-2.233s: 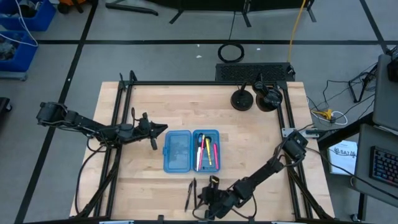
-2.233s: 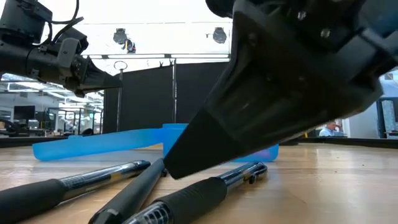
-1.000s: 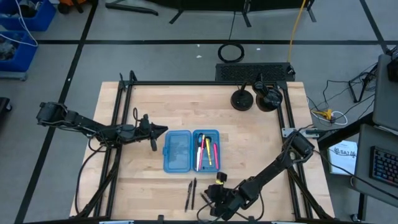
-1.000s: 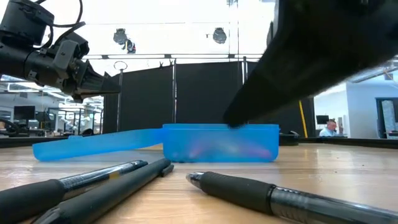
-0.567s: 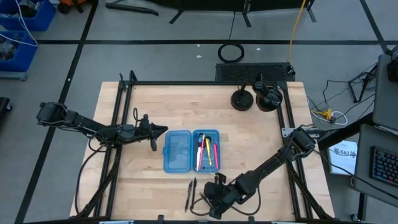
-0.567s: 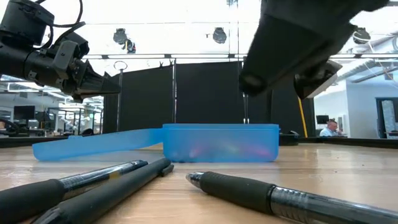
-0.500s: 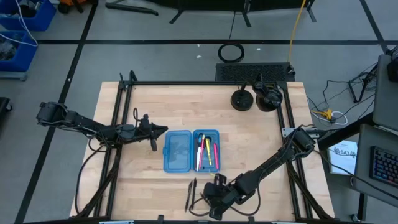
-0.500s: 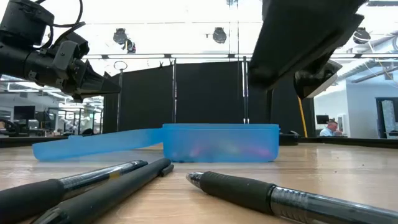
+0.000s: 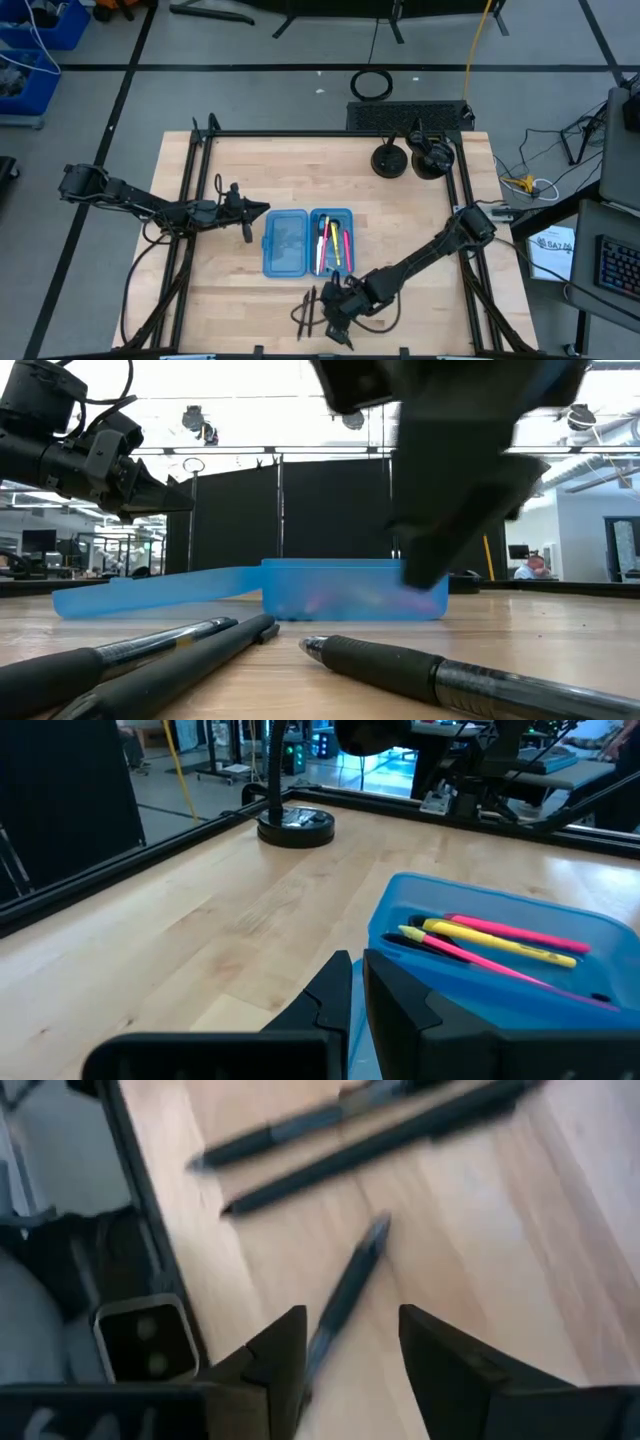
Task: Pick & place school supplies into a supply box
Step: Put the right black pen into the blue supply box
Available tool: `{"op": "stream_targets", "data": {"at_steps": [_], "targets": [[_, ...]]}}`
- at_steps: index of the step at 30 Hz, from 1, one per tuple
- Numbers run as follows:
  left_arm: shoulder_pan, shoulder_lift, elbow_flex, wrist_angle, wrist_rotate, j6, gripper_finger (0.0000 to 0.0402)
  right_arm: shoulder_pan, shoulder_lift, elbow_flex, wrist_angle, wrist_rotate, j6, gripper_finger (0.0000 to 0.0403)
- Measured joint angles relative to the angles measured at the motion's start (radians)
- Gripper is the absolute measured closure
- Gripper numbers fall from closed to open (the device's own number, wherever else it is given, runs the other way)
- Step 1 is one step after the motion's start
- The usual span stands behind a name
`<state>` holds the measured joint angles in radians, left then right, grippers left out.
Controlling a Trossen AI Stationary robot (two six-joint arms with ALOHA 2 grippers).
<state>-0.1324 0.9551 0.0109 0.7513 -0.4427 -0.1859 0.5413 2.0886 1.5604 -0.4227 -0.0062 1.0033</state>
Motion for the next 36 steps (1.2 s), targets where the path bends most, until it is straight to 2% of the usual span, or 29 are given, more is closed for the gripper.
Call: {"op": "stream_targets", "data": {"at_steps": [12, 16, 22, 30, 36], "targets": [[0.0, 0.0, 0.0, -0.02, -0.003, 0.034, 0.0371, 0.003, 0.056, 0.0, 0.015, -0.018, 0.024, 0.0245], [0.0, 0.0, 0.0, -0.025, -0.003, 0.026, 0.0371, 0.004, 0.056, 0.0, 0.022, 0.014, 0.016, 0.0245], [0.0, 0.0, 0.0, -0.03, -0.003, 0.017, 0.0371, 0.01, 0.069, 0.001, 0.137, 0.081, -0.03, 0.0245], [0.0, 0.0, 0.0, -0.048, -0.003, -0.007, 0.0371, 0.017, 0.105, 0.004, 0.119, 0.081, -0.058, 0.0245], [0.0, 0.0, 0.0, -0.054, -0.003, -0.008, 0.0371, 0.021, 0.117, 0.004, -0.007, 0.079, -0.096, 0.0245]]}}
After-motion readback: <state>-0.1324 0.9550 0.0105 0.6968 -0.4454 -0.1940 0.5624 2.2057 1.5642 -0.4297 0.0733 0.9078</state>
